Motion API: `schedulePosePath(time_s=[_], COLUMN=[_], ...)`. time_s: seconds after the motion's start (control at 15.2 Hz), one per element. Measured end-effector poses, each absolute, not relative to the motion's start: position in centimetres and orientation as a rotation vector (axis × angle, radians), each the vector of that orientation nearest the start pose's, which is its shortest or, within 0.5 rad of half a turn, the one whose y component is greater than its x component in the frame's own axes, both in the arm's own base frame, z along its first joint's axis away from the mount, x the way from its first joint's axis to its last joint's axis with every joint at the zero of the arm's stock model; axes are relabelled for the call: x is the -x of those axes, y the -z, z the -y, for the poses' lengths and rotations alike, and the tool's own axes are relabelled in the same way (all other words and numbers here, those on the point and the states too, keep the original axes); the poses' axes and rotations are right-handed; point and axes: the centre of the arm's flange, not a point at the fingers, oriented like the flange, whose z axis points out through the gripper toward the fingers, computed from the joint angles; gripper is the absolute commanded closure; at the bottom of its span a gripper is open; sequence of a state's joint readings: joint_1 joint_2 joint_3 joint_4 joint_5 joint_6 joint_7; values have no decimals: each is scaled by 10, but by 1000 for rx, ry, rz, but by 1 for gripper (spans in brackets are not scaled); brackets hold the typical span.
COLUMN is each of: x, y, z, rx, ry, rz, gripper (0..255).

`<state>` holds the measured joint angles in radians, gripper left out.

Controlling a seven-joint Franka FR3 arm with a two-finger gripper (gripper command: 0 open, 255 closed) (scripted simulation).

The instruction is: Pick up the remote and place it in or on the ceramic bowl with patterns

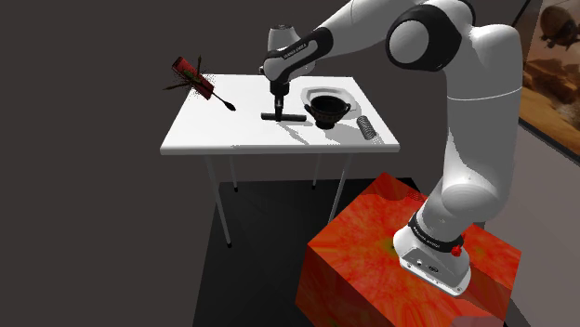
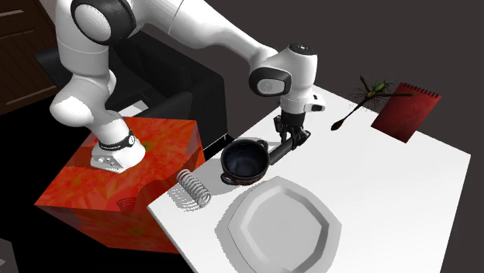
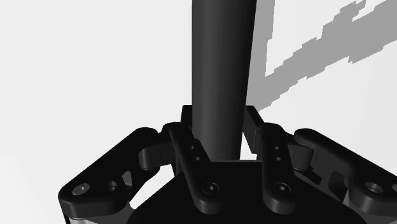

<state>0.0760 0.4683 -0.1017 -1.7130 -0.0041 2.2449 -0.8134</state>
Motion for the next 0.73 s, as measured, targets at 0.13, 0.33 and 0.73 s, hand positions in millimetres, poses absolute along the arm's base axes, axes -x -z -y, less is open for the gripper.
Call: schedulePosePath(time_s=[0.13, 0.33, 0.73], x=[-672, -673, -672], y=[-336, -351, -383], z=[10, 10, 10], rx=[2957, 2957, 2957], ry=[64, 65, 64], rz=[1255, 1254, 1255], gripper=[255, 255, 255])
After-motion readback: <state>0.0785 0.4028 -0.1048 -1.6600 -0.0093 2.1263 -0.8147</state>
